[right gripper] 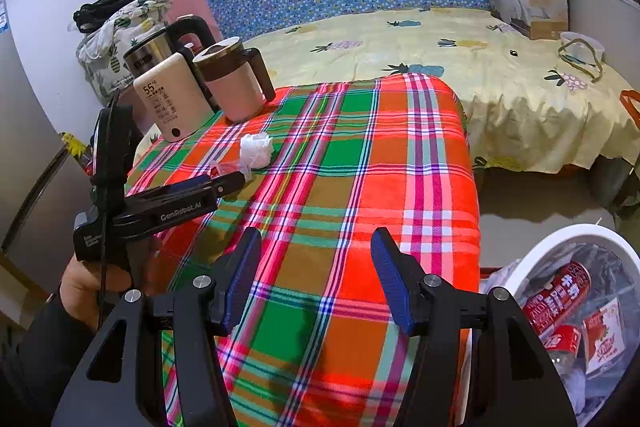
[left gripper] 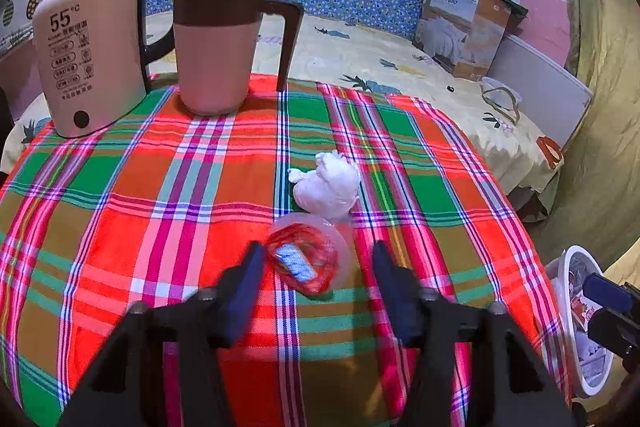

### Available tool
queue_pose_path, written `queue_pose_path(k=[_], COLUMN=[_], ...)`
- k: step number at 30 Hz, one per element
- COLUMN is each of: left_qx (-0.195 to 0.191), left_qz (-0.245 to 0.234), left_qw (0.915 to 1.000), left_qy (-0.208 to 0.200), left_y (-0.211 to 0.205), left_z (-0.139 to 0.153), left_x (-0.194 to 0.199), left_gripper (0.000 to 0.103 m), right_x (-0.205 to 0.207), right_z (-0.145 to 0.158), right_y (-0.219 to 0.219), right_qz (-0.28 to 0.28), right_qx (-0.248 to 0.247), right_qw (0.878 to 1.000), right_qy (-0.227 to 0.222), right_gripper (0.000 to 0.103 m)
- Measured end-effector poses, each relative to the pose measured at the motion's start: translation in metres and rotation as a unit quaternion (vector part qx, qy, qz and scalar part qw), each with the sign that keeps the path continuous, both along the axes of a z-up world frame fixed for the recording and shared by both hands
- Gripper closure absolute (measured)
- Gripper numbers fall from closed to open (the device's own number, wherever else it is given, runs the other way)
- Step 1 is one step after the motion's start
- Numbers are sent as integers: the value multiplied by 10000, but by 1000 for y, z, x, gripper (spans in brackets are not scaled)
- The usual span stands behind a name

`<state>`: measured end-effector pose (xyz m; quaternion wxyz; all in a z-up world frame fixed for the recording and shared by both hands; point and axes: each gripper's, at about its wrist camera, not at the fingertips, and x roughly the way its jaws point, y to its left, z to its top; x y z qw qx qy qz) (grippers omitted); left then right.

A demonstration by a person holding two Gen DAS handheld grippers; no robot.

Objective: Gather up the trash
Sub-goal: 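Grasp the small red cup with the left tool while the right tool grasps the white tissue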

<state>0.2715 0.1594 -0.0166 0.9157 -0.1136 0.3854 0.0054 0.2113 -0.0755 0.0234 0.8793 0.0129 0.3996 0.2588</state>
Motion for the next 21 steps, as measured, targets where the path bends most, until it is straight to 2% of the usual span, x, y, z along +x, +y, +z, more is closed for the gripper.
queue_pose_path(k=[3, 7, 13, 21], left_qx=[-92, -105, -171, -328], left_qz=[-53, -34, 195, 659], left_qw=[9999, 9995, 9981, 9952], left_qy=[-33, -283, -559, -642], left_y=[1, 4, 17, 45], left_z=[0, 10, 23, 24], left_x=[-3, -20, -49, -64], left_gripper=[60, 61, 61, 61], right_x=[4, 8, 20, 47], right_z=[0, 2, 2, -11], right_y=[4, 13, 35, 78], right_qz=[8, 61, 265, 547], right_qx=[-17, -29, -90, -286], right_qw=[10000, 10000, 9996, 9981], right_qy=[17, 7, -31, 72], right_gripper=[44, 44, 44, 44])
